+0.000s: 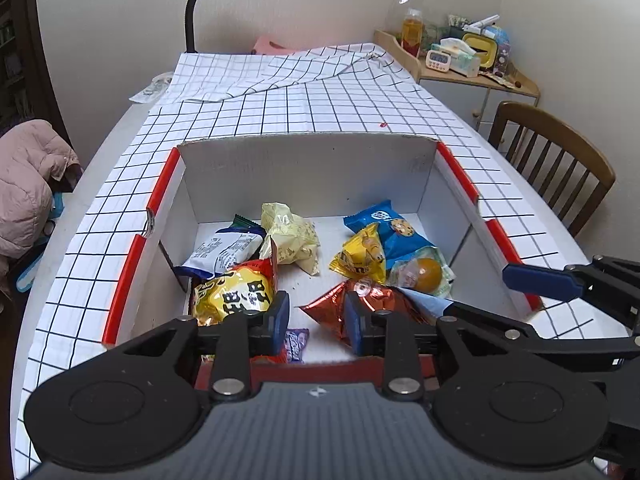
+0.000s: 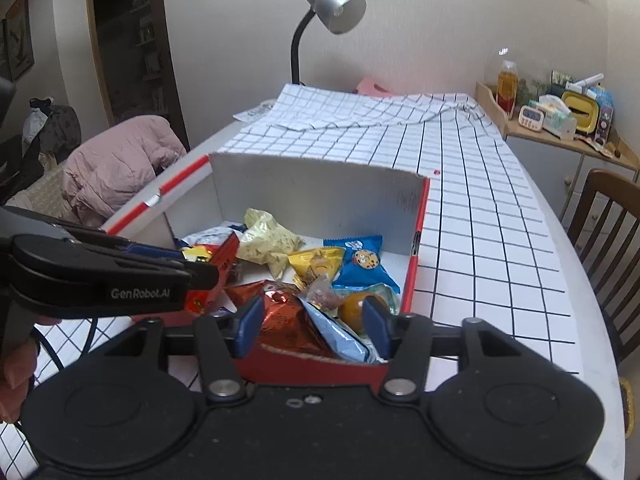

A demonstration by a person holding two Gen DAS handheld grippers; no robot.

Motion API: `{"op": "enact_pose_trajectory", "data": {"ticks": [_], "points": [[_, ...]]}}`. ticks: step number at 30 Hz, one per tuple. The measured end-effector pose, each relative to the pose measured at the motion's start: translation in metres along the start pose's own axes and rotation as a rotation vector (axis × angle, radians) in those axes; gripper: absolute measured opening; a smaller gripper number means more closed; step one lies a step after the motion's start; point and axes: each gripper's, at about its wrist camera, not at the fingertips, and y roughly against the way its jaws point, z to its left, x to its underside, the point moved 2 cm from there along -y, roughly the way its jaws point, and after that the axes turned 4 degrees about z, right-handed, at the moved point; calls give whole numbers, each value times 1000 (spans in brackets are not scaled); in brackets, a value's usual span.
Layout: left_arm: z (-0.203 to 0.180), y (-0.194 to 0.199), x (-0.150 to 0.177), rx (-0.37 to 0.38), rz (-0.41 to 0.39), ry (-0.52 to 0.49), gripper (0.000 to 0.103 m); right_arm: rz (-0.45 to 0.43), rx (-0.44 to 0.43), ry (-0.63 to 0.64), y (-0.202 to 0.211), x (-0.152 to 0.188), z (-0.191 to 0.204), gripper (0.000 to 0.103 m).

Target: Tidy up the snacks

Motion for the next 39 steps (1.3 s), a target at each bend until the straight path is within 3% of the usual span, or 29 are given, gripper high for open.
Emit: {"op": "enact_pose_trajectory", "data": {"ticks": [1,2,3,5,10,13,16,28,39], "points": [[0,3,1,0,-4,1,31,-9,0,2,4,1,1,62],[0,6,2,1,-9,4,41,-19,0,6,9,2,2,65],[1,10,4,2,-17,9,59,-30,-1,9,13,3,2,66],[3,19,7,4,-51,24,71,-44,-4,8,21,5,4,70],[4,38,12,9,-87,26,71,-93,1,6,42,11,5,83],[4,47,16,20,-100,31,72,-125,0,-2,56,16,5,96],[5,57,22,31,-114,36,79,-150,-21,-20,68,20,5,101],[2,96,55,1,-188,22,84,-231,-44,-96,113,39,7,103],[1,135,82,-18,-189,22,86,-243,-13,-110,143,49,26,103]]}}
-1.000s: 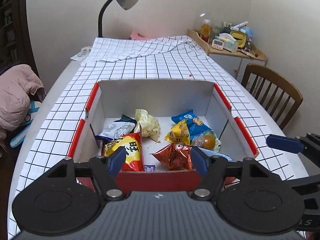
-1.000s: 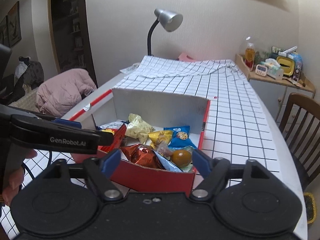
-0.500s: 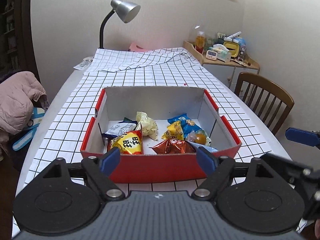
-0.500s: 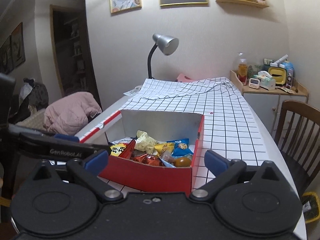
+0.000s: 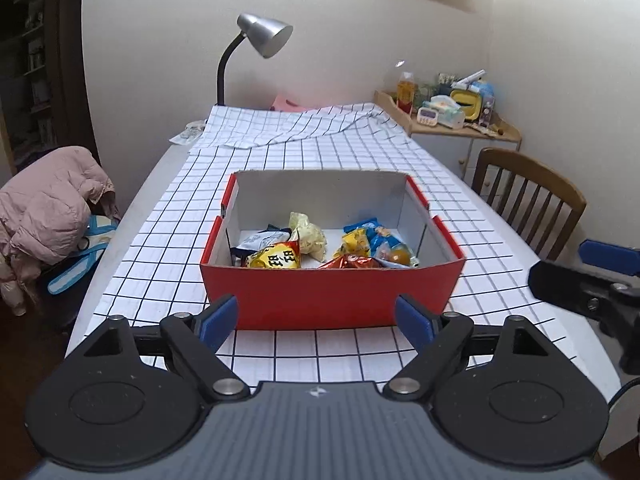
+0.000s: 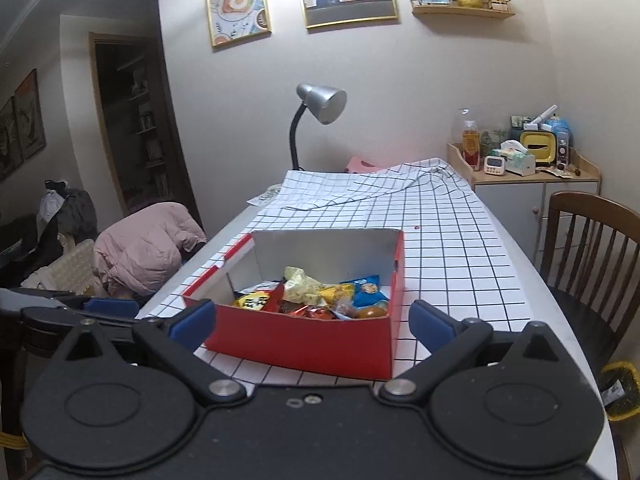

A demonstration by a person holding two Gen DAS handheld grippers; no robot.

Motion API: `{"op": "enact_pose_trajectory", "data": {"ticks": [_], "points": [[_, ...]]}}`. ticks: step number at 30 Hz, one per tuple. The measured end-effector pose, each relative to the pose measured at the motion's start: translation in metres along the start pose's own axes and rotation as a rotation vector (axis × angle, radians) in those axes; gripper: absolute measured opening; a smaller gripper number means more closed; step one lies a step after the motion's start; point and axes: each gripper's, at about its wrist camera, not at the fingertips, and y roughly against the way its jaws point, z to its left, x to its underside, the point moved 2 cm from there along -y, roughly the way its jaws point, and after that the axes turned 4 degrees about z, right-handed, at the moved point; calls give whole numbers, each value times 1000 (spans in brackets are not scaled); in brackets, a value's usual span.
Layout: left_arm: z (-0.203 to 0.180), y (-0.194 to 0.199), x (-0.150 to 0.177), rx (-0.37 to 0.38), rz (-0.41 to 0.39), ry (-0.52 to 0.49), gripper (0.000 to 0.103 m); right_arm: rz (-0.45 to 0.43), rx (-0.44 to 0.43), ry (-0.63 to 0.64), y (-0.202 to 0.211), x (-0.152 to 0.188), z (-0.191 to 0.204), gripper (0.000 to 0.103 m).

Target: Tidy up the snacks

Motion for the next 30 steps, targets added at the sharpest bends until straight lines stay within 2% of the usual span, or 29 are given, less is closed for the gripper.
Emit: {"op": "enact_pose_trajectory", "data": {"ticks": [7,12,21,25,30], "points": [[1,19,0,-22,-20,-5,86,-19,10,-11,12,-1,7,103],[2,27,0,-29,-33,-5,86,-40,-13,-45,19,-5,6,103],[7,29,-1,-2,-27,28,86,-54,-20,-44,20,-6,9,103],[9,27,-2,-38,-31,34,86,-54,-40,-64,18,-6,9,103],[10,28,-2,-34,-31,32,86,-53,-34,-48,15,-4,14,103]]}}
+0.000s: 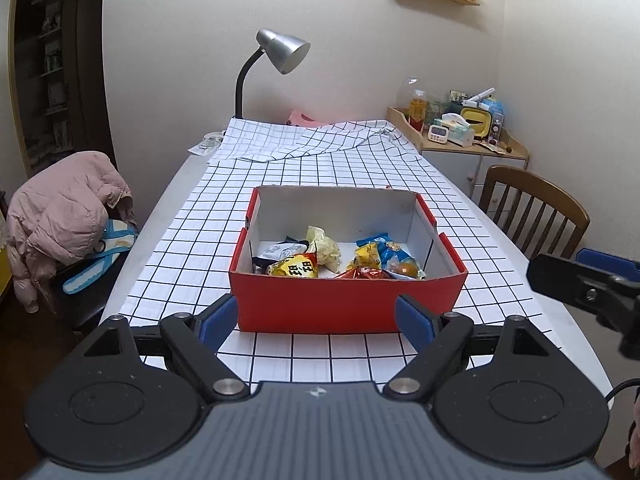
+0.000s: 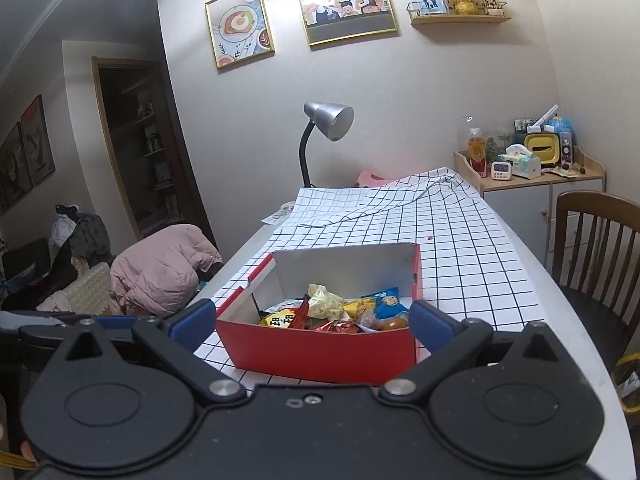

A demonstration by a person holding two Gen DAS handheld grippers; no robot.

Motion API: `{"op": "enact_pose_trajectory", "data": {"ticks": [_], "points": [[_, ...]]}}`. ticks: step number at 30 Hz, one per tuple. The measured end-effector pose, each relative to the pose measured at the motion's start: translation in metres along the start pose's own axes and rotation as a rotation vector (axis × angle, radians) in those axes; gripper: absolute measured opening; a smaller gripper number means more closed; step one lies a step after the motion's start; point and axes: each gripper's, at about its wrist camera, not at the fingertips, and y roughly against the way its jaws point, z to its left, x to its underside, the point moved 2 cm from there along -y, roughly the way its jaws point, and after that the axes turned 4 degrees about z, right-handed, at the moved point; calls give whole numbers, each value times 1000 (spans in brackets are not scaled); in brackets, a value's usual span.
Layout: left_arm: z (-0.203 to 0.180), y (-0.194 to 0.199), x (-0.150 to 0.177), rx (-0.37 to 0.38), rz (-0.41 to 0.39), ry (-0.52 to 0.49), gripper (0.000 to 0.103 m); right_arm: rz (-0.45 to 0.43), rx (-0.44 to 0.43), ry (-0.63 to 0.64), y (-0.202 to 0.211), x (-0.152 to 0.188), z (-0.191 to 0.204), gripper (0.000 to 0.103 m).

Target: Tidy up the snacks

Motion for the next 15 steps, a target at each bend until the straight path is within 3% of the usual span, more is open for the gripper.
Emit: {"op": "enact_pose_trajectory", "data": {"ticks": [15], "points": [[-6,9,3,1,-9,-14,86,12,-1,-29,3,4,-3,103]]}}
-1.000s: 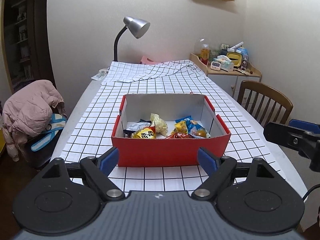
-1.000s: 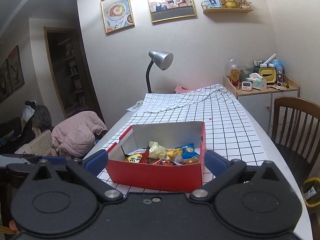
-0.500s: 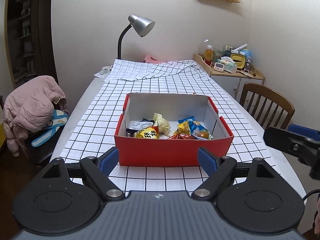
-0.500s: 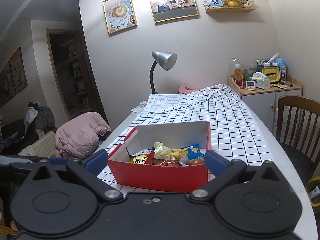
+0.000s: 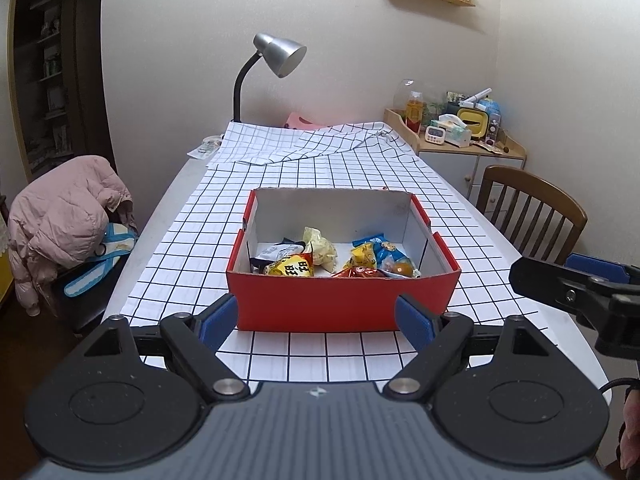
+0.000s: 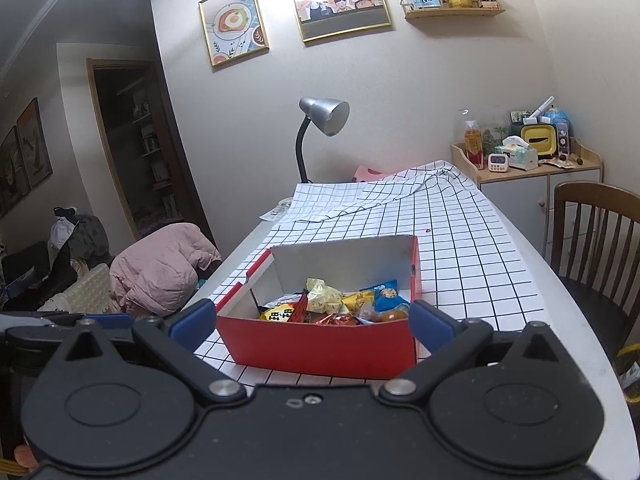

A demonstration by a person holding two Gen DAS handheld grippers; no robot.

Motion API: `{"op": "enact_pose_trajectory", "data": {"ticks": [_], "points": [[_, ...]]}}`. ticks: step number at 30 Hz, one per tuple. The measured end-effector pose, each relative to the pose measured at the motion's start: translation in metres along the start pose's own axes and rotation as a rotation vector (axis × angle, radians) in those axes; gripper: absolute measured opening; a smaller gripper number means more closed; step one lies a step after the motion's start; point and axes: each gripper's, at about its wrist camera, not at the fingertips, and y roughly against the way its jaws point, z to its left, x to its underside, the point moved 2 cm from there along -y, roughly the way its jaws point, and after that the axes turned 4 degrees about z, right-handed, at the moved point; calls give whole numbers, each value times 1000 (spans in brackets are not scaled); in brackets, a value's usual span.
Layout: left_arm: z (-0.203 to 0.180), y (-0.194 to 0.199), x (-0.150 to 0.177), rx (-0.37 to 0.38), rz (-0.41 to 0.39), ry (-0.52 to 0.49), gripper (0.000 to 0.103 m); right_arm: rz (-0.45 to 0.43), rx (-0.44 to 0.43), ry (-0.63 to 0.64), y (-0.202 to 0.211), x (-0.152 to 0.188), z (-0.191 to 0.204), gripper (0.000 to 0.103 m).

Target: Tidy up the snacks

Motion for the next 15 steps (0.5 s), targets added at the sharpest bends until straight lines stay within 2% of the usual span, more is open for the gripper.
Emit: {"op": "enact_pose_trajectory", "data": {"ticks": [9,15], "points": [[-2,8,0,7,-23,-4,86,-3,-10,1,3,2,1,103],[-4,7,2,12,-11,3,86,3,-11,-8,3,6,0,103]]}}
